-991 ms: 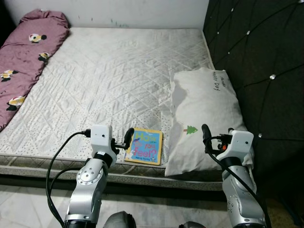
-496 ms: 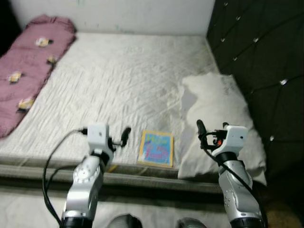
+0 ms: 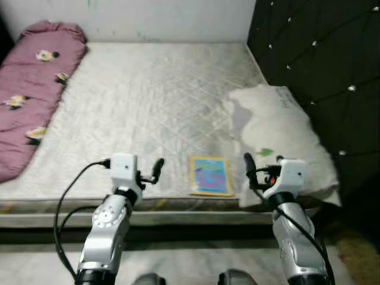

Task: Clean up the room

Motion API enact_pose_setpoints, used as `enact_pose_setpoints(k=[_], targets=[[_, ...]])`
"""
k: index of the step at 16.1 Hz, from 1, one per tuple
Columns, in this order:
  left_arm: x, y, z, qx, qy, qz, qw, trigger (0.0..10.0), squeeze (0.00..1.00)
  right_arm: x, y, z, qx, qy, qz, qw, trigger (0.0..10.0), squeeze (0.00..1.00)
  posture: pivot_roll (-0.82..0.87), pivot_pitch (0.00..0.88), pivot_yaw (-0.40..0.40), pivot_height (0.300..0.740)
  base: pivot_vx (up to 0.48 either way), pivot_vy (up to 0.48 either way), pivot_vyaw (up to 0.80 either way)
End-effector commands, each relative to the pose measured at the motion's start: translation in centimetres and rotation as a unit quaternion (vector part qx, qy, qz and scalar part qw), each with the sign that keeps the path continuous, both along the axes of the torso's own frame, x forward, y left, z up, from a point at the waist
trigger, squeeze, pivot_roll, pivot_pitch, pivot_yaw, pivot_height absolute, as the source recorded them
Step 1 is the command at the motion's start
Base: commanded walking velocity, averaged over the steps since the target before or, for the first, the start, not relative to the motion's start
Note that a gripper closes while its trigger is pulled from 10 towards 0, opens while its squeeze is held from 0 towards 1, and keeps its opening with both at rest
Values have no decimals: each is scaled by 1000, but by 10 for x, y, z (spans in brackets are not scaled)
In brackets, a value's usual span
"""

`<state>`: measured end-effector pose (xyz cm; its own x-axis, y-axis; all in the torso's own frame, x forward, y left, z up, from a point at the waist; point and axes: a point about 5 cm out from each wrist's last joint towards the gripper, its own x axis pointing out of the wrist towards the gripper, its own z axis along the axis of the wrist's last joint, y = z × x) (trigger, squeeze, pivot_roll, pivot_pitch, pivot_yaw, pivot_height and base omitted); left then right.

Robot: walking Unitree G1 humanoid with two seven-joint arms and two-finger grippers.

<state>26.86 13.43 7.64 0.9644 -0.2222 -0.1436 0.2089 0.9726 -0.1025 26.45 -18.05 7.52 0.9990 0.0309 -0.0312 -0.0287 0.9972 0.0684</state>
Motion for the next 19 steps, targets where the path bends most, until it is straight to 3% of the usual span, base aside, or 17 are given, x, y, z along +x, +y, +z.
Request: enact_pose_setpoints(k=[1, 3, 7, 19], targets=[[1, -9, 1, -6, -3, -13, 1000, 10000, 0, 0, -8, 2, -15, -4, -6, 1000, 10000, 0, -78, 53, 36, 740, 0, 480, 0], [1, -10, 2, -14, -6, -14, 1000, 10000, 0, 2, -8, 4, -15, -7, -4, 1000, 10000, 0, -76, 50, 31, 740, 0, 480, 0], [-1, -13, 6, -26, -22, -50, 998, 10000, 0, 1, -8, 2, -18, -4, -3, 1000, 10000, 0, -78, 50, 32, 740, 62, 0, 0], [-5, -15, 4, -26, -19, -60, 998, 10000, 0, -1, -9, 0, -13, 2, -6, 1000, 10000, 0, -80, 62, 32, 740, 380, 0, 0]])
